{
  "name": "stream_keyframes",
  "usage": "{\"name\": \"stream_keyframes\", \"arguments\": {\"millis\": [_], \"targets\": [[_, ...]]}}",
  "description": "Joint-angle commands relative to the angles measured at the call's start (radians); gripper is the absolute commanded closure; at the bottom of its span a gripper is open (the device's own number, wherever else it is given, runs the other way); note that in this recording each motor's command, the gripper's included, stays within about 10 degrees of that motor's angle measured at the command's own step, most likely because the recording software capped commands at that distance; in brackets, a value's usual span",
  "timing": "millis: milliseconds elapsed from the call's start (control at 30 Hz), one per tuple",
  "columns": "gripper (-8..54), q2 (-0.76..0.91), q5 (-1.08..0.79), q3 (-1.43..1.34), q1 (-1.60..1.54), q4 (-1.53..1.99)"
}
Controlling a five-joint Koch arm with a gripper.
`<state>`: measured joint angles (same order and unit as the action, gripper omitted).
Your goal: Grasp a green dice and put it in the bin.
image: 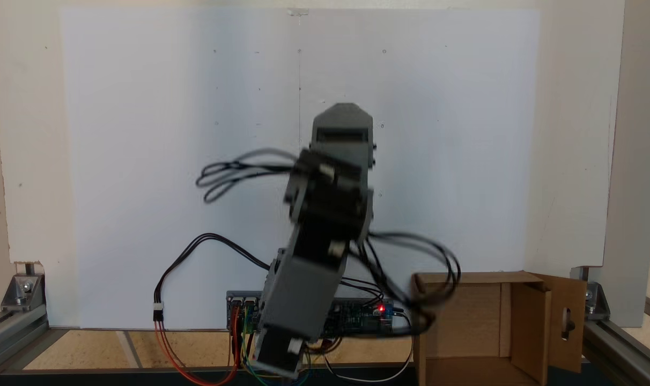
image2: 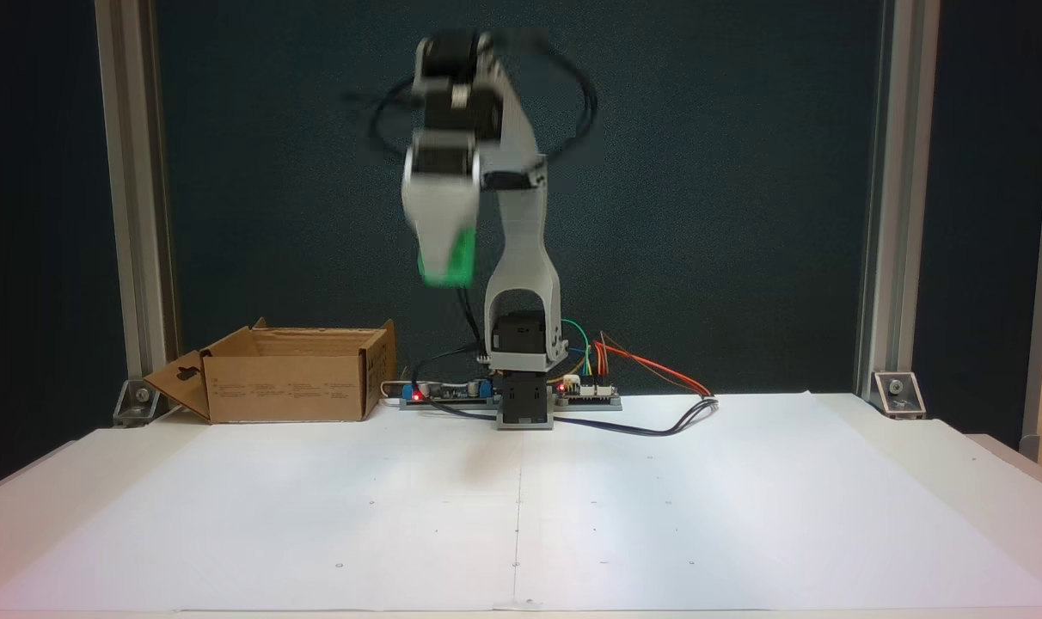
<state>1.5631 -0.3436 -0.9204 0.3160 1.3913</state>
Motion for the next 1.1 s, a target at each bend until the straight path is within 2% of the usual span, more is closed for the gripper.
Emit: {"name": "stream_keyframes", "arguments": {"millis": [0, 367, 600, 900, 1067], "targets": [[34.1, 0.078, 0.035, 0.037, 0.089, 0.124], [34.1, 0.083, -0.163, 0.038, 0.876, -0.081], [34.1, -0.031, -0.184, 0.038, 1.379, -0.187], [34.1, -0.348, -0.137, 0.037, 1.585, -0.287], [34.1, -0.436, -0.057, 0.037, 1.592, -0.296]]}}
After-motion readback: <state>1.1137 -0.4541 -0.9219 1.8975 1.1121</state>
